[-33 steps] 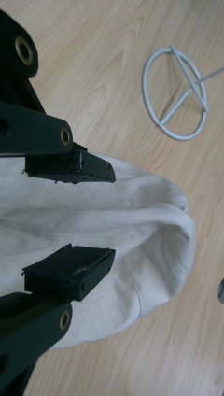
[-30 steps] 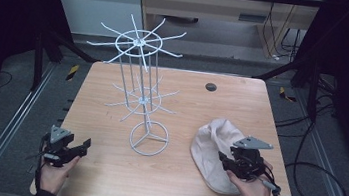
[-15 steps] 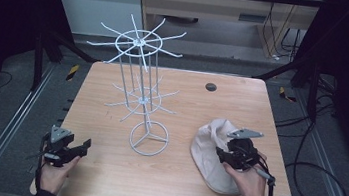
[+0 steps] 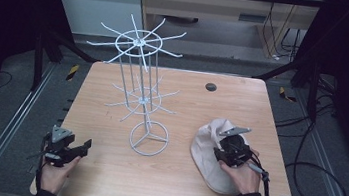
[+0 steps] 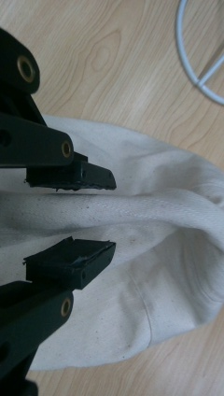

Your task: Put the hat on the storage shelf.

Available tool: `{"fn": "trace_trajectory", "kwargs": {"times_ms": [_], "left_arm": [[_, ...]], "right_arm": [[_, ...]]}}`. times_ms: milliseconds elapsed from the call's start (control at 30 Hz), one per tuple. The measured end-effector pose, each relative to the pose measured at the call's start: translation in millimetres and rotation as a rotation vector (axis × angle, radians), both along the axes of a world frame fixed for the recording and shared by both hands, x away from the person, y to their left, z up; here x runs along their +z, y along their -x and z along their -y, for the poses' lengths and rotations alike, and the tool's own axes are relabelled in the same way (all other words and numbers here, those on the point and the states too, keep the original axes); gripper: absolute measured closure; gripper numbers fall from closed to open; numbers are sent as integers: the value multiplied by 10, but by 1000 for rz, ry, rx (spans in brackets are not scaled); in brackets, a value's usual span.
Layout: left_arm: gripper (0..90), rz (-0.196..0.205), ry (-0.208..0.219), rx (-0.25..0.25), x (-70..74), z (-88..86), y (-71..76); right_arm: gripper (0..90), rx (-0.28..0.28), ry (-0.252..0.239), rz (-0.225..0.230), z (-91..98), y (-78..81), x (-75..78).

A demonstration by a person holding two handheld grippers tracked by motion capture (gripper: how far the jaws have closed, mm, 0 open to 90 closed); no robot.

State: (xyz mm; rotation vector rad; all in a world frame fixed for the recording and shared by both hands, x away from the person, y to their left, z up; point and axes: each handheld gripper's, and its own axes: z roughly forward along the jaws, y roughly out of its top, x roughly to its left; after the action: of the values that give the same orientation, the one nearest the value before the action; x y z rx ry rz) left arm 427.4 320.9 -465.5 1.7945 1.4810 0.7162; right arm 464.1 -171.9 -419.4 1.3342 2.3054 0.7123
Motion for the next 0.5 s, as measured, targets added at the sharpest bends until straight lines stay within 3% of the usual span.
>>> {"fn": "trace_trajectory", "kwargs": {"times_ms": [133,333,500], "left_arm": [[332,-4,-1,-2,-4,2,-5],[332,-5,1,-2,-6,0,-7],[332,-7,2,-2,-7,-5,-9]], "right_arm": [[693,-1,12,-14,-2,-28,-55],[833,-26,27,-32,-16,-40,-71],[872,-34,26,-40,-14,-56,-77]]}}
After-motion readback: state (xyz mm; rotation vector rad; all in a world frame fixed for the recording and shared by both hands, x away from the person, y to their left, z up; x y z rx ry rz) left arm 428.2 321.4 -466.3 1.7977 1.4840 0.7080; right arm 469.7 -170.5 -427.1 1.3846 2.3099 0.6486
